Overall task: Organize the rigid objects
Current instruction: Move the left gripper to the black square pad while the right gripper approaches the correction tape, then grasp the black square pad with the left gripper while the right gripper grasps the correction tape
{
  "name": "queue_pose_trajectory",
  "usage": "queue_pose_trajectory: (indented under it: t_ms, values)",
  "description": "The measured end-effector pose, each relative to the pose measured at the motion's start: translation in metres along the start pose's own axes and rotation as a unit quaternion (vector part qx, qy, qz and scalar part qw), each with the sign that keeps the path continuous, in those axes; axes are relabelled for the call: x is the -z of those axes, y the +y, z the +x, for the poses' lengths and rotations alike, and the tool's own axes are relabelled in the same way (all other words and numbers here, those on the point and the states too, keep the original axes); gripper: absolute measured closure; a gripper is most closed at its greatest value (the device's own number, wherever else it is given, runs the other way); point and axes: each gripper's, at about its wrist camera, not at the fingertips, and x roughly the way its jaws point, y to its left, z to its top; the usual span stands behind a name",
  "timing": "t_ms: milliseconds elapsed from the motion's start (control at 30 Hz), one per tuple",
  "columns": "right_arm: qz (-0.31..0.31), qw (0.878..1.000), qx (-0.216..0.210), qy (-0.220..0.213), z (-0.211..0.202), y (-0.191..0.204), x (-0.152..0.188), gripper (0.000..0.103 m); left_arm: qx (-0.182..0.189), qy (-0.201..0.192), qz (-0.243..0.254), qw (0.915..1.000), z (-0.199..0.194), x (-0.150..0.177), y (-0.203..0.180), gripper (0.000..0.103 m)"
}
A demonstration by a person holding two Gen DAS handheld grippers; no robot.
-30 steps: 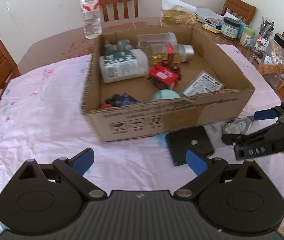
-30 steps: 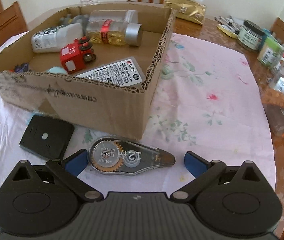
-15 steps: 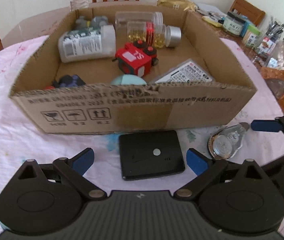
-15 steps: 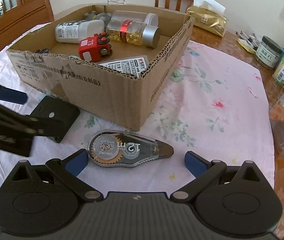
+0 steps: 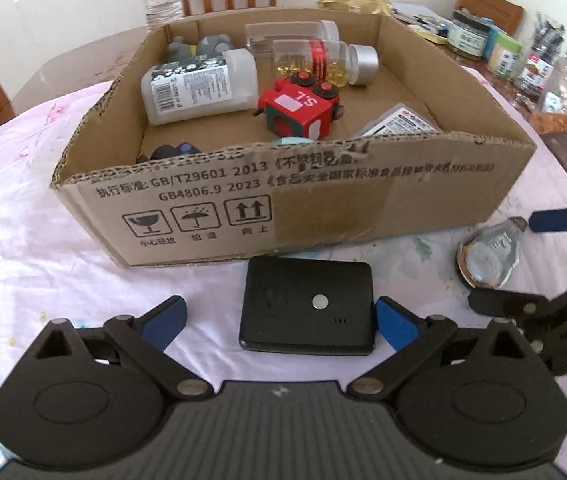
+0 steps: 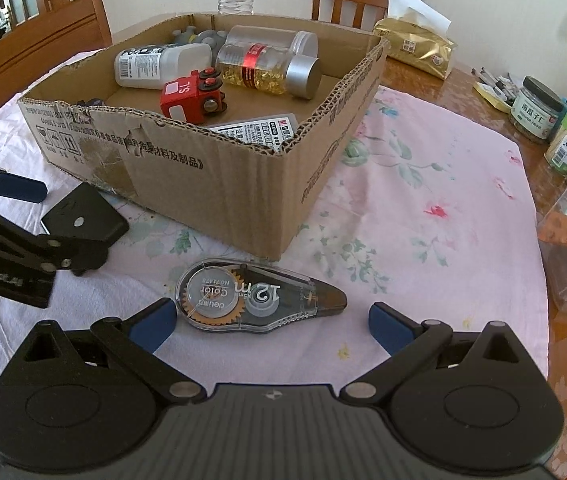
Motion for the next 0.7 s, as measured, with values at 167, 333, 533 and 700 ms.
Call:
queue_pose_trajectory:
  t_ms: [167, 333, 533, 700]
  values:
    - [0.011, 1.000, 0.009, -0.006, -0.001, 0.003, 0.002, 0.000, 0.026, -0.005, 0.032, 0.9991, -0.002, -0.005, -0.007, 0.021]
    - [0.021, 1.000, 0.016, -0.009, -0.002, 0.005, 0.004, 0.000, 0.036, -0.006, 0.046, 0.9983, -0.002, -0.009, -0.013, 0.034]
    - [0.024, 1.000, 0.017, -0.002, 0.001, 0.009, -0.002, 0.000, 0.030, 0.001, 0.038, 0.9988, -0.005, -0.003, 0.001, 0.034]
    - [0.008, 1.000, 0.005, -0.007, 0.007, 0.011, -0.008, 0.000, 0.023, 0.003, 0.027, 0.9994, -0.011, 0.004, 0.016, 0.034]
